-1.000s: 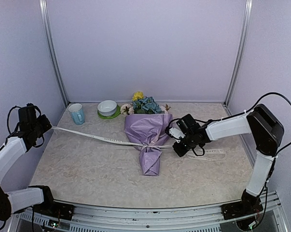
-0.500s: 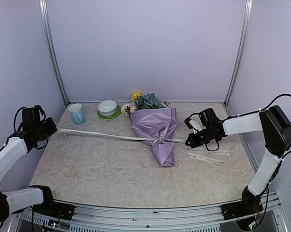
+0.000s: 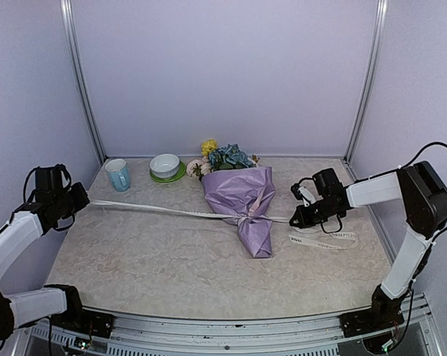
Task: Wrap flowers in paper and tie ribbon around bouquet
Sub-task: Tie the ribbon around the folded bouquet, then cross the half-tied ribbon over the folded bouquet.
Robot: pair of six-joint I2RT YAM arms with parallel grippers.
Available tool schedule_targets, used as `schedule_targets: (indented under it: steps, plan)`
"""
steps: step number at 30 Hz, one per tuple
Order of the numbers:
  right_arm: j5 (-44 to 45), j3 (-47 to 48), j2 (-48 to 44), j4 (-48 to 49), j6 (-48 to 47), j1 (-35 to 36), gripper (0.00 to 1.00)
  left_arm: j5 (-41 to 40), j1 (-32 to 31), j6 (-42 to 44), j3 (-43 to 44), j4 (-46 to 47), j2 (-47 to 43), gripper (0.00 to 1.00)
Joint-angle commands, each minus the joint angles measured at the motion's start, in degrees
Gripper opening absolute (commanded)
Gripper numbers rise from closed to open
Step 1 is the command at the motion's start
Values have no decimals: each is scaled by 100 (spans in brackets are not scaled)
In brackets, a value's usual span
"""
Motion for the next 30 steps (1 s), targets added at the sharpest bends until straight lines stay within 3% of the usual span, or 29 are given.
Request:
schedule_targets:
  steps: [1, 6, 9, 11, 12, 13, 18, 23, 30]
  plan:
    - [948, -166, 58, -593, -159, -316, 0, -1112, 92, 1, 111, 576, -37, 0]
    - [262, 38, -396, -436, -533, 472, 4, -963, -1731, -51, 921, 624, 480, 0]
    - [219, 395, -429, -914, -534, 541, 47, -978, -3018, 165, 1602, 833, 802, 0]
    - [527, 516, -612, -1140, -484, 554, 69, -1004, -3829, 491, 2024, 1073, 922, 0]
    - [678, 541, -764, -1162, -457, 549, 88, -980, -4124, 636, 2120, 1271, 935, 0]
    - [751, 572, -926, -1141, -449, 547, 99, -878, -4382, 773, 2170, 1500, 922, 0]
    - [900, 1131, -1300, -1016, -1043, 1142, 100, -573, -5353, 1413, 2535, 2444, 777, 0]
    - [-658, 1457, -812, -101, -1827, 2237, 100, -73, -5764, 1712, 2726, 2810, 806, 0]
    - [-1737, 2266, 425, 351, -2098, 2745, 96, -304, -5876, 1637, 2736, 2870, 562, 0]
